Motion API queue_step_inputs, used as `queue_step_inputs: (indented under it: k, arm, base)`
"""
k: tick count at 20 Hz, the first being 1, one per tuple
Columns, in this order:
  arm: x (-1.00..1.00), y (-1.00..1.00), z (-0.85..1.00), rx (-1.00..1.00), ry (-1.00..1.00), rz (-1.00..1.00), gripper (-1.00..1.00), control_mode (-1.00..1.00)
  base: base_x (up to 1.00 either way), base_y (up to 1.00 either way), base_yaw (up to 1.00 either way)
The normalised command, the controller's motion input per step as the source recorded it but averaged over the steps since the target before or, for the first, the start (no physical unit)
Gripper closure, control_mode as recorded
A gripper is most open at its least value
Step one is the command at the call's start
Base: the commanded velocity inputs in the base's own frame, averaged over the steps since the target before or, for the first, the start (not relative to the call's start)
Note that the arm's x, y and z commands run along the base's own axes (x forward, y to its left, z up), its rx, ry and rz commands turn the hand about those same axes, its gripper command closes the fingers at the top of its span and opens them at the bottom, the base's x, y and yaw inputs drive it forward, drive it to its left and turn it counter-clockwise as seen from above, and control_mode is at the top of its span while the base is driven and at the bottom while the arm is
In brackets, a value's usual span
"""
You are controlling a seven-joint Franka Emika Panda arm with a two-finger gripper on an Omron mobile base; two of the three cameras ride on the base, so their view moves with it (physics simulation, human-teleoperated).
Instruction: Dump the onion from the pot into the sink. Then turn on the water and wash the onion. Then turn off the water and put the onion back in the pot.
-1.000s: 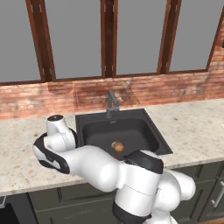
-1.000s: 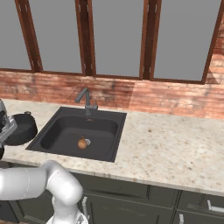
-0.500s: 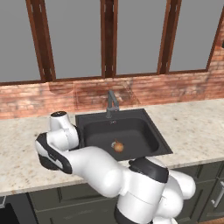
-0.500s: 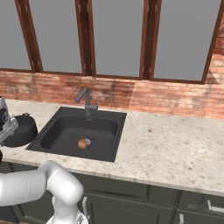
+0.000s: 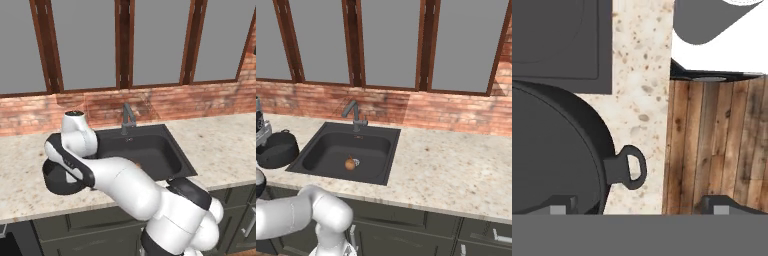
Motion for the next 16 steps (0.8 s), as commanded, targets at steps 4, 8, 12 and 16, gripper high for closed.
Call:
queue_step_inputs:
  k: [4,8,12,16]
  arm:
    - [-0.42,-0.04,0.77,0.09,0.00,0.00,-1.00,-1.00]
    - [-0.82,-0.31,0.68,0.02,-0.01,-0.05,-1.00,-1.00]
    - [-1.00,-0.66,0.48,0.00,-0.07,-0.18,-1.00,-1.00]
    - [-0.91,-0.95,0.35,0.00,-0.11,-0.28,-1.00,-1.00]
  base:
    - [0.00,0.00,0.00]
    - [0.00,0.00,0.00]
    - [0.00,0.00,0.00]
    - [0.00,0.00,0.00]
